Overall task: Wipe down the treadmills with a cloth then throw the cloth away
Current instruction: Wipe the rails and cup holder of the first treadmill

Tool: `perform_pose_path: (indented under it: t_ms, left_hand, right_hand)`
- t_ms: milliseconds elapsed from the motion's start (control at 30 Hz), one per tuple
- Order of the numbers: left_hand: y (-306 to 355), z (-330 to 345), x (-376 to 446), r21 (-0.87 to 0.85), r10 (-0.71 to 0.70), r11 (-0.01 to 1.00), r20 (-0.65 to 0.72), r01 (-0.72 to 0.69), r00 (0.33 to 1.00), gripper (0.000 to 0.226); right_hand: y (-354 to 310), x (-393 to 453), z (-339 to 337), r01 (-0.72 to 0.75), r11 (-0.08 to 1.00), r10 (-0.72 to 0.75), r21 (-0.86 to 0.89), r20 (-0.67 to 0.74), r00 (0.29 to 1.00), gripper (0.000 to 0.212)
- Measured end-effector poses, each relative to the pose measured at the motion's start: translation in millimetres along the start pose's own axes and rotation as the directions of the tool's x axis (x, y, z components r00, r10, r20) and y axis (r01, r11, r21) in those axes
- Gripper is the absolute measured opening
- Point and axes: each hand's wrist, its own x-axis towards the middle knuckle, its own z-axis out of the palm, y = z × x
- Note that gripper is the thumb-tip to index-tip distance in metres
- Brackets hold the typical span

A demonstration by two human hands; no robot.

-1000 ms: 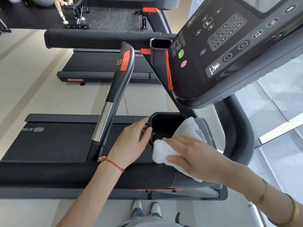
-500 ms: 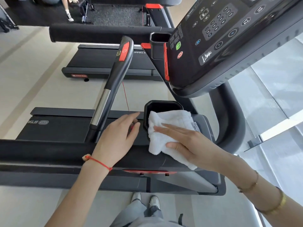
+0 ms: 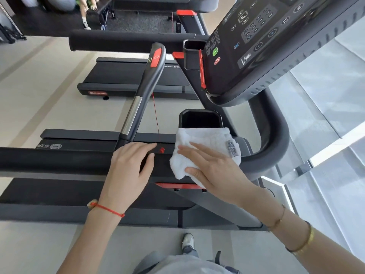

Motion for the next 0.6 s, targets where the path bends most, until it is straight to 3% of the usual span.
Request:
perform_pose_path:
  t_ms: [233, 400, 600]
  left_hand:
    - [-26.9, -21.3, -19.7, 0.043, -0.021, 0.999, -0.042, 0.023, 0.999, 0.024]
    - [-53.0, -40.2, -29.4, 0.02, -0.023, 1.0, -0.034, 0.024, 0.999, 0.027]
    - [-81.8, -58.7, -35.7, 0.014, 0.021, 1.0, 0.018, -0.021, 1.0, 0.031]
  right_hand:
    - [-37.4, 20.2, 21.8, -0.11, 0.987, 0.102, -0.114, -0.073, 0.992, 0.051]
    - [-79.0, 53.8, 40.1, -0.152, 0.978, 0.146, -0.145, -0.048, 0.988, 0.051]
    - [-79.9, 48.8, 25.0, -0.136, 0.99, 0.135, -0.041, -0.012, 0.991, 0.049]
